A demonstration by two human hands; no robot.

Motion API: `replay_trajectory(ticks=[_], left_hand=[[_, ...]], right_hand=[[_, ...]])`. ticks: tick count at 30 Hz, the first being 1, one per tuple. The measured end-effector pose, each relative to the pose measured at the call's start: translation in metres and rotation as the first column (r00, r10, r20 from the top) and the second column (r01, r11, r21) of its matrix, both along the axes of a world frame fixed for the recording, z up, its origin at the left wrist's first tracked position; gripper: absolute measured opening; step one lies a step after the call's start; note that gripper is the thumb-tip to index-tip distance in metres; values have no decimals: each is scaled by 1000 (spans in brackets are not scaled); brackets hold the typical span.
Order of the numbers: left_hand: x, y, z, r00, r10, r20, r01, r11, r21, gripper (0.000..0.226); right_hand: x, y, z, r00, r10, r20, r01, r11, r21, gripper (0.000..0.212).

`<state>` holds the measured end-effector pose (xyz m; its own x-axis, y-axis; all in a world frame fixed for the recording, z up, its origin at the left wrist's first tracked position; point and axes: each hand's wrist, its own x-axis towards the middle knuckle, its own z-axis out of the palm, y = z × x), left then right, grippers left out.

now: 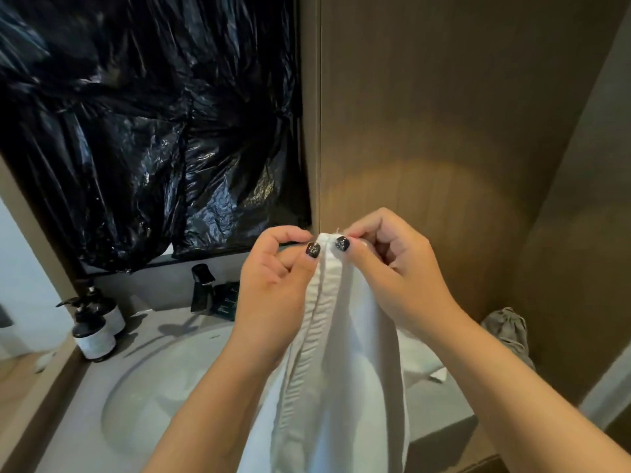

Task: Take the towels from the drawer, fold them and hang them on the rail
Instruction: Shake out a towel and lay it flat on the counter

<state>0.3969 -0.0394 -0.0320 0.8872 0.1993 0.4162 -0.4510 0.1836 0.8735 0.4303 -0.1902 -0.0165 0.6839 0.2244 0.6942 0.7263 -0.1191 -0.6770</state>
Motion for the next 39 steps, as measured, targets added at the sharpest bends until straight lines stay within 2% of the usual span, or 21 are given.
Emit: replay_trajectory(ticks=[2, 6, 11, 13, 15, 20, 25, 29, 31, 35, 39], left_hand=[[17, -4, 13, 999, 49, 23, -49, 999, -1, 22], [59, -17, 34, 983, 151, 109, -159, 985, 62, 30], [98, -33, 34, 953, 242, 184, -276, 943, 187, 44], [109, -37, 27, 935, 290, 206, -338, 904, 261, 39], [119, -40, 20, 927, 315, 202, -362, 891, 272, 36], [131, -42, 14, 939, 303, 165, -332, 921, 201, 33], [143, -44, 9, 962, 241, 126, -256, 960, 116, 35], [151, -43, 1, 978, 184, 102, -194, 976, 100, 22], [155, -40, -2, 986, 136, 100, -148, 981, 125, 27], [161, -31, -7, 991, 100, 89, -118, 963, 242, 36], [166, -22, -14, 986, 159, 43, -165, 953, 255, 31]], right_hand=[[19, -7, 12, 999, 2, 37, 1, 997, -72, 6], [68, -25, 35, 990, 58, 129, -32, 980, -195, 4], [111, -34, 34, 985, 66, 161, -51, 994, -99, 8], [126, -34, 30, 986, 80, 146, -68, 994, -89, 9], [139, -33, 26, 987, 96, 130, -85, 992, -91, 9], [158, -24, 18, 989, 99, 114, -97, 995, -24, 9], [173, -25, 10, 991, 127, 31, -129, 990, 60, 9], [179, -26, 4, 990, 127, -63, -124, 991, 54, 19], [183, -26, 4, 992, 110, -55, -111, 994, -6, 25], [189, -26, 7, 998, 59, -18, -62, 974, -218, 15], [186, -15, 3, 996, 4, 87, 21, 958, -285, 10]])
